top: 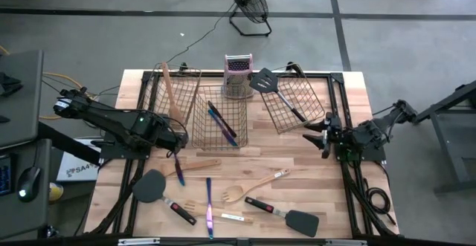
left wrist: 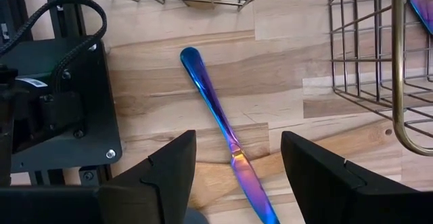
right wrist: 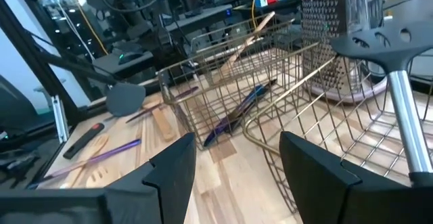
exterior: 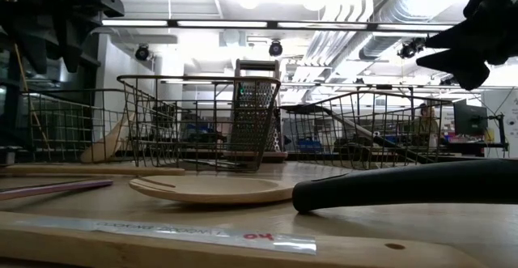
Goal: Pick & Place Kitchen Items
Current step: Put the top blue table knife into the middle wire basket
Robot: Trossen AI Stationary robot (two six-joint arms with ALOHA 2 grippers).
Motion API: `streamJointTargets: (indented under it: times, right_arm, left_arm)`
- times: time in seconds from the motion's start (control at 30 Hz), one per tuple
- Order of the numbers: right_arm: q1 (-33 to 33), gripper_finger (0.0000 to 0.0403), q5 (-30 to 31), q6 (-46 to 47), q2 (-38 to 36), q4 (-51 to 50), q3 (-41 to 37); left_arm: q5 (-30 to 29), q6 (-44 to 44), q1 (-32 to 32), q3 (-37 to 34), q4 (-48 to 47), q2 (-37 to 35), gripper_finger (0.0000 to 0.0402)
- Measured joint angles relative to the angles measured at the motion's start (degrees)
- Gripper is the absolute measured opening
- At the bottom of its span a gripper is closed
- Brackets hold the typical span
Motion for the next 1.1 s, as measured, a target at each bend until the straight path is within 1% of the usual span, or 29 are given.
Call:
streamJointTargets:
  times: [0.17, 0.3, 0.4, 0.67, 0.8, 1.07, 1.1]
  right_arm:
    - [-1.2, 0.0206, -1.8, -3.1, 0.0, 4.1, 0.0]
    - [-2.6, 0.0206, -5.4, -6.6, 0.0, 8.5, 0.0]
    - [-3.9, 0.0206, -8.5, -8.0, 0.0, 9.8, 0.0]
    - [-7.1, 0.0206, -17.5, -9.2, 0.0, 11.0, 0.0]
    - [-9.4, 0.0206, -22.0, -9.4, 0.0, 9.4, 0.0]
    - [-14.2, 0.0206, -28.6, -9.2, 0.0, 6.0, -0.1]
    - [-14.6, 0.0206, -28.6, -9.2, 0.0, 5.7, -0.1]
  left_arm:
    - [-0.1, 0.0, 0.0, 0.0, 0.0, 0.0, 0.0214]
    - [-0.1, 0.2, 0.0, 0.0, 0.0, 0.0, 0.0214]
    - [-0.1, 0.2, 0.0, 0.0, 0.0, 0.0, 0.0214]
    - [-0.1, -0.3, 0.0, 0.0, 0.0, 0.0, 0.0214]
    - [-0.1, -1.1, 0.0, 0.0, 0.1, 0.0, 0.0214]
    - [-0.1, -3.1, 0.0, 0.0, 0.2, 0.0, 0.0214]
    - [-0.1, -3.2, 0.0, 0.0, 0.3, 0.0, 0.0214]
